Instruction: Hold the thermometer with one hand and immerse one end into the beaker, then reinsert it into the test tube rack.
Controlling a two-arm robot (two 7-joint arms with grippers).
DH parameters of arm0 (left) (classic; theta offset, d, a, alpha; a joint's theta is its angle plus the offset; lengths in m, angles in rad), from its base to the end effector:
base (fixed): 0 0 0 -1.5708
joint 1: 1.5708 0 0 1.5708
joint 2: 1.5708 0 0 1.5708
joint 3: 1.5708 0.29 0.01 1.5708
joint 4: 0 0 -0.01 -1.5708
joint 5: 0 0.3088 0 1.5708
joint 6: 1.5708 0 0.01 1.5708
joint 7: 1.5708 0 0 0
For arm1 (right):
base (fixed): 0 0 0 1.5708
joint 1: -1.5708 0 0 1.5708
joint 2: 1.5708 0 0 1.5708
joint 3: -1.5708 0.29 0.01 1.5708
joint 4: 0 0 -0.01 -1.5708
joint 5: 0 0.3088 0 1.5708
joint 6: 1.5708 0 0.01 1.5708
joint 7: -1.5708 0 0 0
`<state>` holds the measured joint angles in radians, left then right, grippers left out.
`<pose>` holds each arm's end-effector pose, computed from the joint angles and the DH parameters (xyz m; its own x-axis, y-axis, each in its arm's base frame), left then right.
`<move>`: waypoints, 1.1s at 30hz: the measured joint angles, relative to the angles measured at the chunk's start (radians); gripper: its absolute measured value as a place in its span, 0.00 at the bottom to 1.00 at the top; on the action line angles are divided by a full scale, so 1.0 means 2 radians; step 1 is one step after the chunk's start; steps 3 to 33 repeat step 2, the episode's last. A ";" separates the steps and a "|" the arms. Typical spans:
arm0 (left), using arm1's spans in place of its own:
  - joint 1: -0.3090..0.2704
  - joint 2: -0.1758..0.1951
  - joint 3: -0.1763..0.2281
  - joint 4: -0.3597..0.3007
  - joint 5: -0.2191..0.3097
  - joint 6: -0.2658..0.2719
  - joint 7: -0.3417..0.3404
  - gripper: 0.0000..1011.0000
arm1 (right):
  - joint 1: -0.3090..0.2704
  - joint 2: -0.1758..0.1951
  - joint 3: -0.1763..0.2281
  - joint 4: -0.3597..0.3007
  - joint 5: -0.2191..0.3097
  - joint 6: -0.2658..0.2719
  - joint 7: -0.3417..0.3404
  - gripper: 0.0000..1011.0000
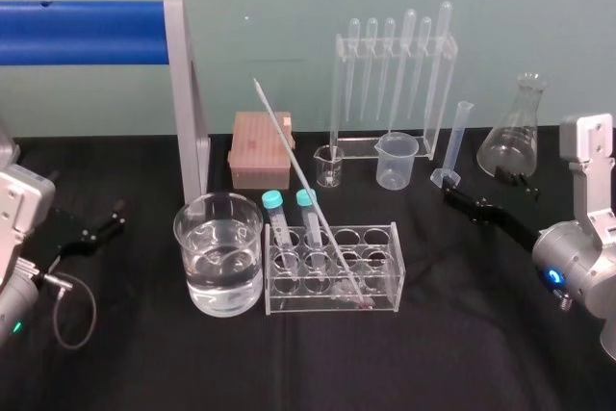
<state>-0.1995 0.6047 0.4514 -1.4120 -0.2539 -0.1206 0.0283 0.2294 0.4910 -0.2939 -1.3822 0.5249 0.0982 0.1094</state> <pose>0.3581 0.0827 -0.3023 0.2923 0.8803 0.3737 -0.9552 0.2873 0.0702 0.3814 -0.0875 -0.2826 0.2686 -0.9632 -0.0125 0.9478 0.2666 -0.1749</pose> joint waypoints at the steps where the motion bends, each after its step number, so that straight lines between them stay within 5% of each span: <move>1: 0.000 0.000 0.000 0.000 0.000 0.000 0.000 1.00 | 0.000 0.000 0.000 0.000 0.000 0.000 0.000 0.99; 33: 0.000 0.000 0.000 0.000 0.000 0.000 0.000 1.00 | 0.000 0.000 0.000 0.000 0.000 0.000 0.000 0.99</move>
